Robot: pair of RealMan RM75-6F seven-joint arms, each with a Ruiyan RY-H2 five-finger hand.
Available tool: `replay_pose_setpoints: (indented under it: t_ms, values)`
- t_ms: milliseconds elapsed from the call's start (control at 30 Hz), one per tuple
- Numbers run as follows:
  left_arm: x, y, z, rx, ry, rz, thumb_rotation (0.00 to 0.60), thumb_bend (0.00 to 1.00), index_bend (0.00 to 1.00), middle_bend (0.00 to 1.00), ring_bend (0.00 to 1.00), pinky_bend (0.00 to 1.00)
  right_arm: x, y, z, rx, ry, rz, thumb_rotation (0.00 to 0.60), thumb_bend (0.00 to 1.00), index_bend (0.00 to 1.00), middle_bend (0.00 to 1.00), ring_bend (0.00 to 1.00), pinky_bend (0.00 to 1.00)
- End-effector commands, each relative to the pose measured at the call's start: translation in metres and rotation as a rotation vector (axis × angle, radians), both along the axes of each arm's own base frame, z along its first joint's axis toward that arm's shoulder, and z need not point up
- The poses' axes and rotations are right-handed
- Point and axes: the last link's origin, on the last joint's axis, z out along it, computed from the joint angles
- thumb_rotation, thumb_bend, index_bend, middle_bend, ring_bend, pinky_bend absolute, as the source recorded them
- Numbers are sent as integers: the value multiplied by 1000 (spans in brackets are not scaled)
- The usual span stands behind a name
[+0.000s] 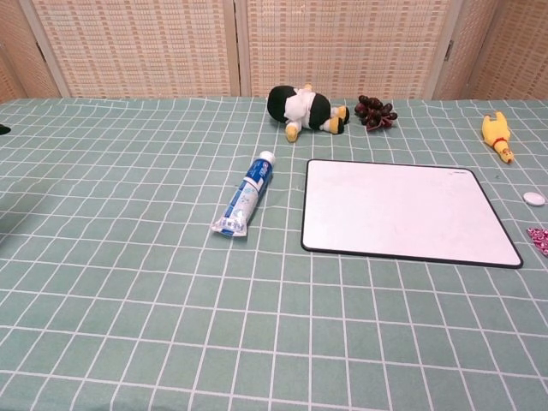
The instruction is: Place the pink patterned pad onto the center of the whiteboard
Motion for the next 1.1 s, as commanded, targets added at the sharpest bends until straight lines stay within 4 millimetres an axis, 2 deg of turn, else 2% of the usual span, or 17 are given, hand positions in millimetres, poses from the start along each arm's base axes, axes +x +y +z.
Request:
replay_pose_setpoints:
  t_ms: [33,567,867,1100]
  values:
    - [0,0,0,-1,-1,0,600,236,0,0,0,0,1,0,0,1,-1,-2,600,151,399,0,0,0]
    - [0,0,-1,-9,-3,1,600,237,0,0,0,0,1,-5,-7,21,4,-23,600,152,387,0,0,0]
    - [-1,1,-1,-16,-7,8,600,237,0,0,0,0,0,-8,-6,30,10,-43,554,151,384,0,0,0]
    - [-1,0,-1,-18,-9,8,600,236,0,0,0,0,-1,-8,-7,42,15,-58,550,151,384,0,0,0]
